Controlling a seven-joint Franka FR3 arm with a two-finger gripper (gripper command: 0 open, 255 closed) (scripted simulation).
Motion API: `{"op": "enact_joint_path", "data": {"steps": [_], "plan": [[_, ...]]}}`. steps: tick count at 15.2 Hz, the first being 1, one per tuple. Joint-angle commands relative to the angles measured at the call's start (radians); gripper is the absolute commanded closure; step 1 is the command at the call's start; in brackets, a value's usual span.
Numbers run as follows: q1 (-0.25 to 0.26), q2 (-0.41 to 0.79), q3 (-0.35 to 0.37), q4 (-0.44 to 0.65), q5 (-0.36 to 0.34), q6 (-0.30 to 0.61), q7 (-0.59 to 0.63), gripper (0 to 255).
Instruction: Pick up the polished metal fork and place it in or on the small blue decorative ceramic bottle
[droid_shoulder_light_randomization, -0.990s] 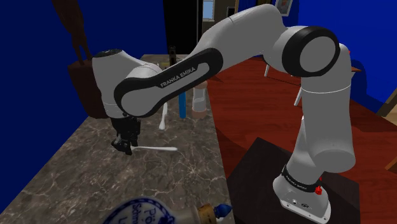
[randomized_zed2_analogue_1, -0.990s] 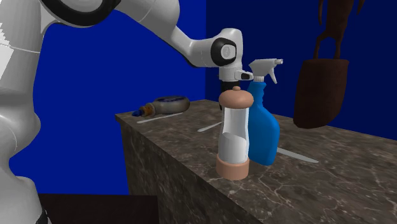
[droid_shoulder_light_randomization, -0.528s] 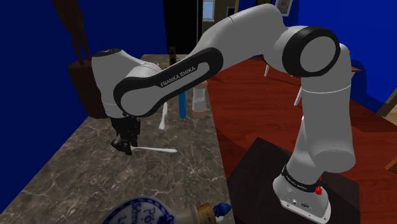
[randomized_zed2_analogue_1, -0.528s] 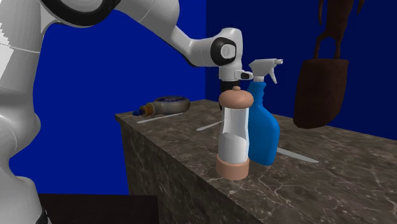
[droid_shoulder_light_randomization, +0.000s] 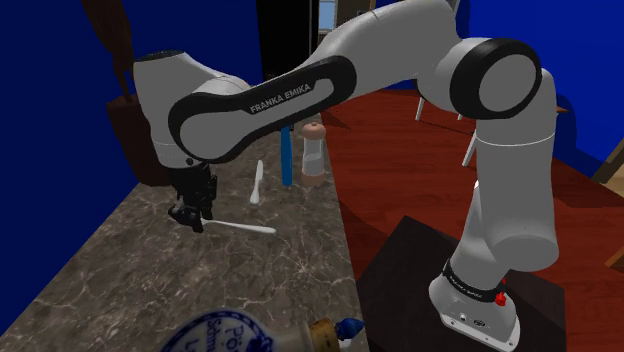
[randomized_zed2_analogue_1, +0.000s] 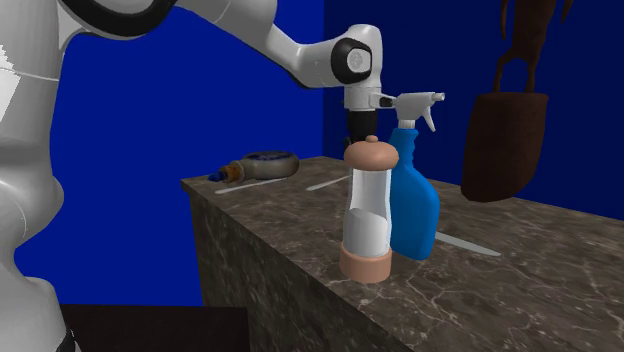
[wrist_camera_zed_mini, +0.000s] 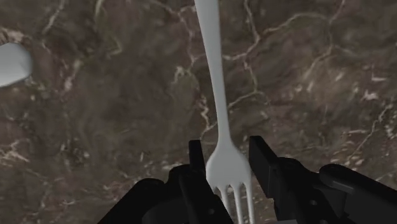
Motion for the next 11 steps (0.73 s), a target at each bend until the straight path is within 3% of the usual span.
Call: {"op": "enact_joint_path", "data": {"steps": [1,11], "plan": [[0.000,-0.006,0.001,0.019,0.003,-0.025,-0.002,255],[0.006,-0.015,0.006,0.141,0.009,-0.155,-0.008,255]]}}
